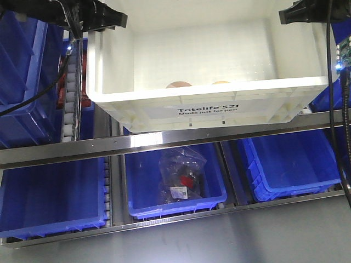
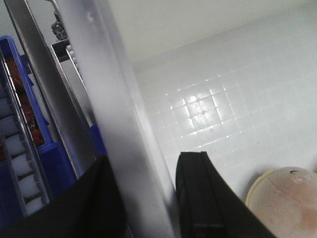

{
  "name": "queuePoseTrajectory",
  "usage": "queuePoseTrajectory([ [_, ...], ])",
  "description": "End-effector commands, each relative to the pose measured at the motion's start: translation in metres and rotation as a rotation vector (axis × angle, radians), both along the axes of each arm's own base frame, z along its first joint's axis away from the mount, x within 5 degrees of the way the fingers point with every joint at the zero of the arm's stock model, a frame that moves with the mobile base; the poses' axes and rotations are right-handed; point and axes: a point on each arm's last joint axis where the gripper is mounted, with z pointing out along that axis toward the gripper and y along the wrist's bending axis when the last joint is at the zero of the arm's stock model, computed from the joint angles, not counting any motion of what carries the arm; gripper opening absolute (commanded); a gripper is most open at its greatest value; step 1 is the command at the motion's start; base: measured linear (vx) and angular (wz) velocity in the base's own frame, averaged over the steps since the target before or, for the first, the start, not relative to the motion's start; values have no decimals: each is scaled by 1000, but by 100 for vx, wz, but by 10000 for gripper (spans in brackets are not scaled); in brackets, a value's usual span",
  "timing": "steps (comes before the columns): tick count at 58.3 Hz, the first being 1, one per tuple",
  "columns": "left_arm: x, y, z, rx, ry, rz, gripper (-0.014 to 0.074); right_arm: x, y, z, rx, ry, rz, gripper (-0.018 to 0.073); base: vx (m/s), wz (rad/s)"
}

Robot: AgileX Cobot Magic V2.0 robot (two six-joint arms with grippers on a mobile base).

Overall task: Place moving items into box and shelve
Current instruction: 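Raise the tote with both grippers up to the shelf level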

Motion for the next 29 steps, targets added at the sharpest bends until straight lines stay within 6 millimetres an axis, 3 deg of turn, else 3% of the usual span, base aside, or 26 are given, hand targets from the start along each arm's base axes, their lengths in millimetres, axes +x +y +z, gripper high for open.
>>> queuePoseTrajectory([
  [1, -15, -19, 59, -143, -302, -61, -1, -5, 7, 48, 19, -299, 65, -1, 0, 0],
  [10, -16, -30, 57, -143, -325, -87, -1, -4, 8, 50, 20, -325, 70, -1, 0, 0],
  [29, -13, -32, 55, -147, -340, -85, -1, -3, 7, 56, -40, -400, 89, -1, 0, 0],
])
